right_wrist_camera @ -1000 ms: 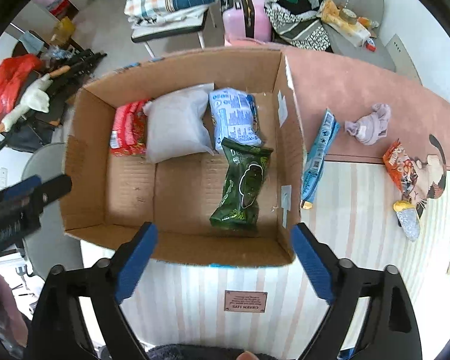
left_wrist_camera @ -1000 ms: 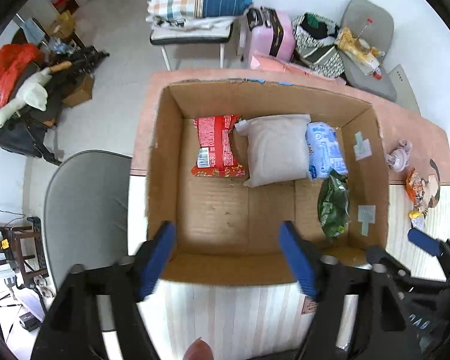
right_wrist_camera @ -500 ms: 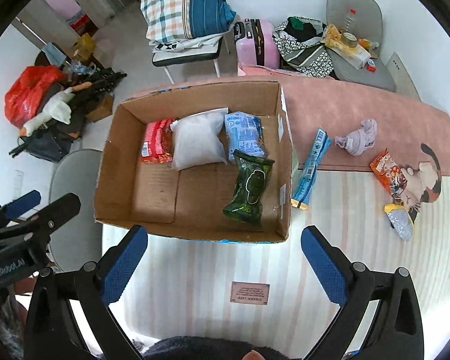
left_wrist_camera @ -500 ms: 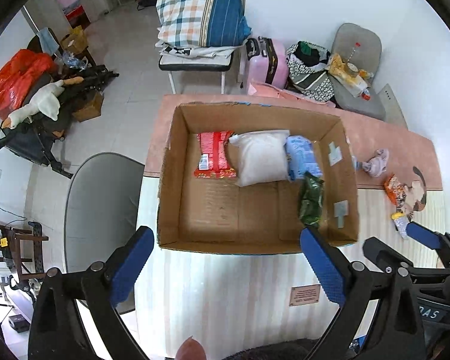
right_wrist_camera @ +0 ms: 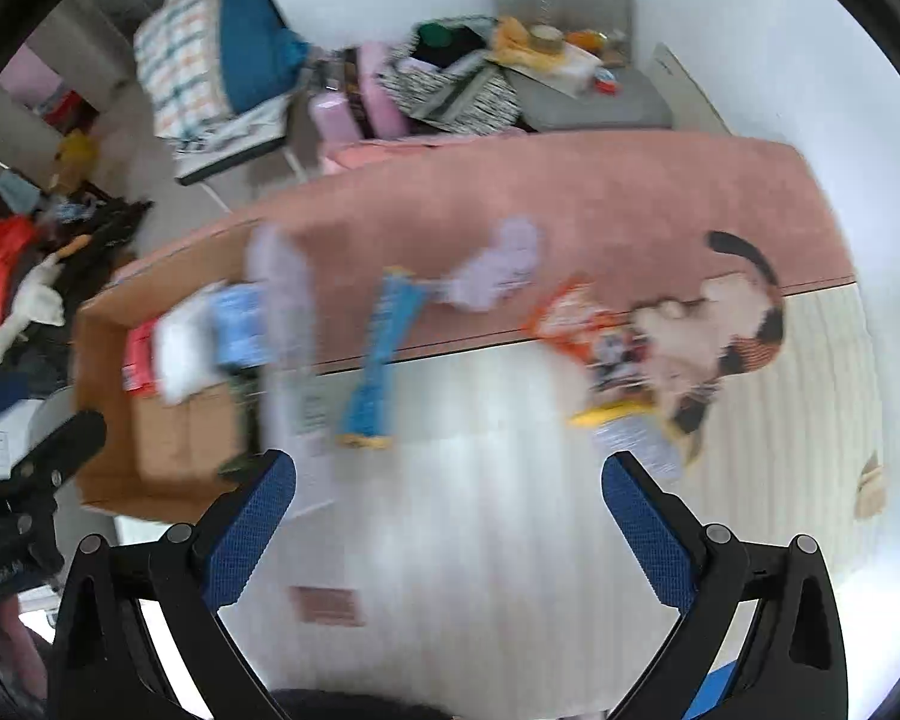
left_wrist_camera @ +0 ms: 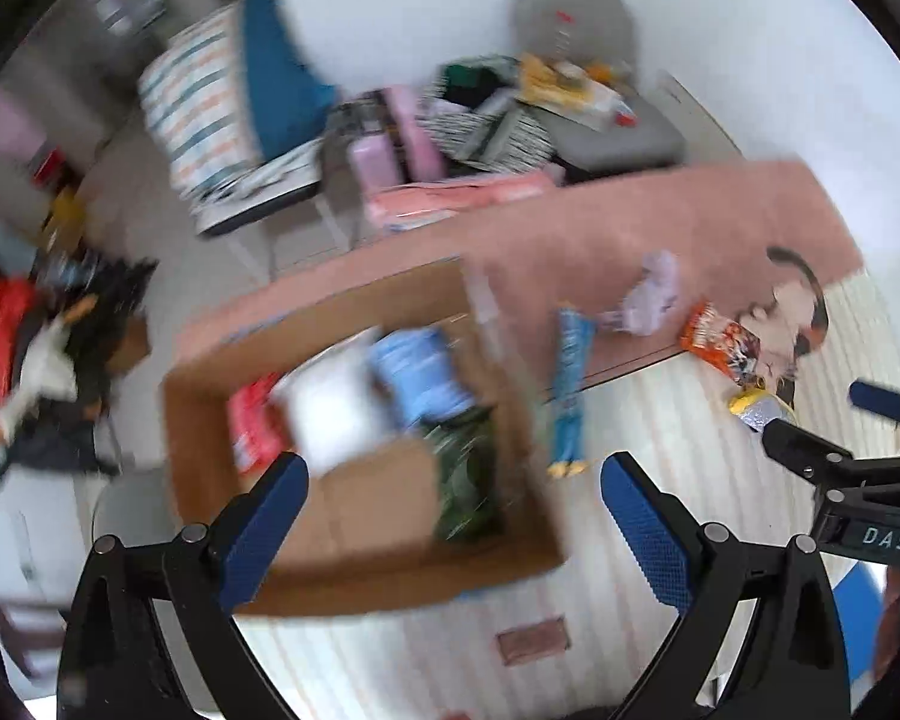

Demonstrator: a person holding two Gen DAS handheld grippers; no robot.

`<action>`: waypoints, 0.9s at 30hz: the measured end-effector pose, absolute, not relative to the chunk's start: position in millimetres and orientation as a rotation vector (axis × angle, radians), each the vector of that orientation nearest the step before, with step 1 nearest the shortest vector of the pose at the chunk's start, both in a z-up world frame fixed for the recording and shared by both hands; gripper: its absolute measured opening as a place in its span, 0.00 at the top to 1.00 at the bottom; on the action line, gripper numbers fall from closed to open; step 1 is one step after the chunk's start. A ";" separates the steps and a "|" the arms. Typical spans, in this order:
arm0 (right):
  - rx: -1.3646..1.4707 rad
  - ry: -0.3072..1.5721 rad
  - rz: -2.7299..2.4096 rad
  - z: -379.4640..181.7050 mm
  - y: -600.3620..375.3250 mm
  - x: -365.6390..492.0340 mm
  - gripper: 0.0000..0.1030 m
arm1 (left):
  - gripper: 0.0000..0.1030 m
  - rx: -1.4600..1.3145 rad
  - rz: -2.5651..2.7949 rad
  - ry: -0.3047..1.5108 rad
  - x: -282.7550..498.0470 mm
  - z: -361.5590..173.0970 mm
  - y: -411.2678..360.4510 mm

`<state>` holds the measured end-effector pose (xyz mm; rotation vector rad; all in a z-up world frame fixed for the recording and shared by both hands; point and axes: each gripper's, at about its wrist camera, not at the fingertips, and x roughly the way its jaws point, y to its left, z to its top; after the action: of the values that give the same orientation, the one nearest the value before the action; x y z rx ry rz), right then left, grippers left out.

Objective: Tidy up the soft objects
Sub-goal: 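Grasp the lilac cloth with the left tool while the right tool grasps the orange seed bag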

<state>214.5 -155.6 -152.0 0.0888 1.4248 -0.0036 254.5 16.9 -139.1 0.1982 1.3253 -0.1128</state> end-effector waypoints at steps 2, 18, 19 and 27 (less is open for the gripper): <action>0.047 1.459 -0.018 -172.4 -187.4 231.7 0.00 | 0.03 0.254 -0.162 1.360 285.5 -161.5 -18.3; -0.071 1.771 0.174 -346.9 -259.1 328.6 0.03 | 0.03 0.496 -0.364 1.713 410.0 -331.6 -147.9; -0.059 1.784 0.184 -353.6 -260.6 331.0 0.07 | 0.03 0.508 -0.374 1.731 411.6 -339.2 -152.0; 0.038 1.843 0.195 -375.6 -276.8 339.5 0.38 | 0.03 0.526 -0.413 1.802 419.9 -373.3 -179.5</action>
<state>339.5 -276.8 -375.6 0.0382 1.8426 0.1954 419.9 -179.5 -373.3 0.5264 1.8016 -0.4131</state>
